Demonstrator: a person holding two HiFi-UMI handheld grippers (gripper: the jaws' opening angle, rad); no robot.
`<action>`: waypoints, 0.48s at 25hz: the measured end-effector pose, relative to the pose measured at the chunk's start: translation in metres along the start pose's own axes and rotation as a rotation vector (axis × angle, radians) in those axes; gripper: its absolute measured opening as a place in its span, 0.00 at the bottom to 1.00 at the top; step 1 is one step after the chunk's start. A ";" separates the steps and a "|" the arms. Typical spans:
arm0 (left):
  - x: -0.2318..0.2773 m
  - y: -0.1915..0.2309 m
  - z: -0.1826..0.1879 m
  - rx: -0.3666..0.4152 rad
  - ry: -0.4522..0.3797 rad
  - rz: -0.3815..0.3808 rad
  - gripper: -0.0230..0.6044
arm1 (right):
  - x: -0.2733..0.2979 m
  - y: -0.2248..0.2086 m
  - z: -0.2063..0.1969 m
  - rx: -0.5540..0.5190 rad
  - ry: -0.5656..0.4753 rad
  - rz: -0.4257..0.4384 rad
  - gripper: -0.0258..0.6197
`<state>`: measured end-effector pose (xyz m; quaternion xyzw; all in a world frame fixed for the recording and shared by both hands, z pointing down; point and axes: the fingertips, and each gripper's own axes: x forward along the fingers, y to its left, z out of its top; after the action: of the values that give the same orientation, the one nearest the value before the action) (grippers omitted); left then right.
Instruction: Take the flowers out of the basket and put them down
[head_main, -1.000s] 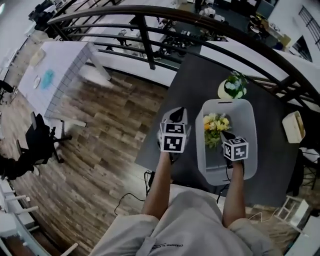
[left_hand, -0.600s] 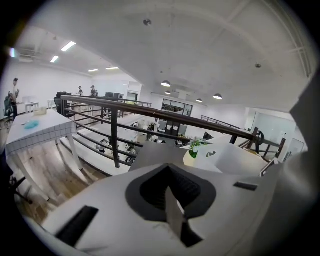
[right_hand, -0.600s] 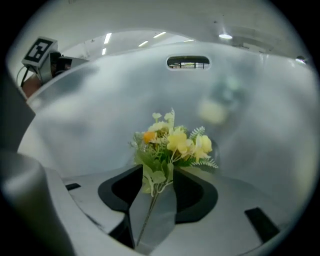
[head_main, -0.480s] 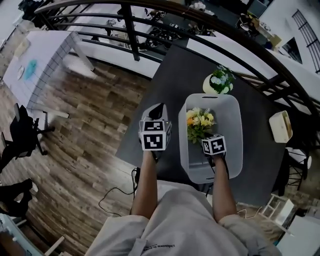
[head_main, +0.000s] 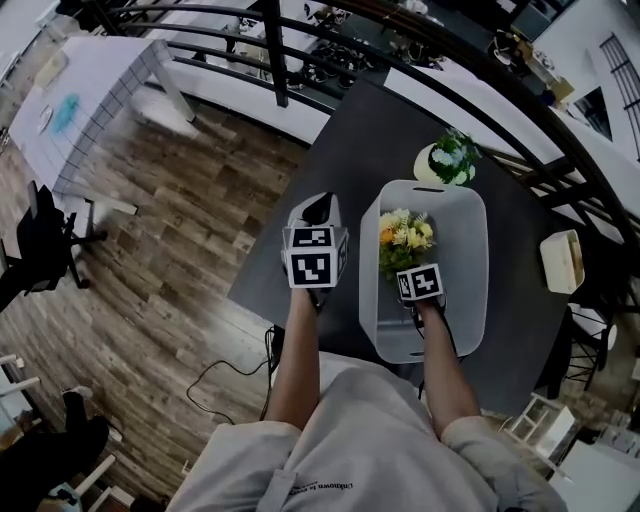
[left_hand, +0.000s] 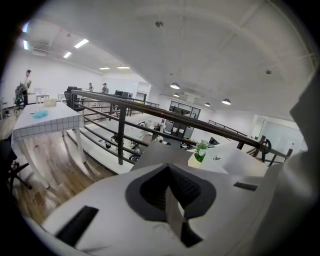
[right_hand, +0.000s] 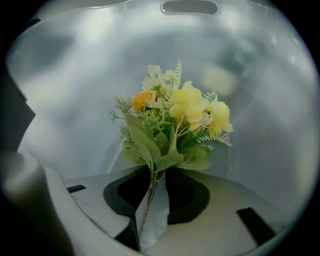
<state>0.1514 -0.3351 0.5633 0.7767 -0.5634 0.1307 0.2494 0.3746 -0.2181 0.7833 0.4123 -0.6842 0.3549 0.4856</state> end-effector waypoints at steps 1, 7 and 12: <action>-0.001 0.000 0.000 -0.001 0.002 0.000 0.06 | 0.000 0.001 0.000 0.007 -0.001 0.008 0.23; 0.000 -0.002 0.001 0.032 0.011 -0.022 0.06 | -0.020 -0.004 0.003 0.082 -0.021 0.022 0.15; -0.004 -0.011 0.014 0.061 0.002 -0.073 0.06 | -0.054 0.000 0.019 0.151 -0.092 0.018 0.14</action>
<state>0.1594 -0.3373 0.5469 0.8038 -0.5303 0.1394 0.2308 0.3778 -0.2235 0.7261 0.4574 -0.6808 0.3907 0.4179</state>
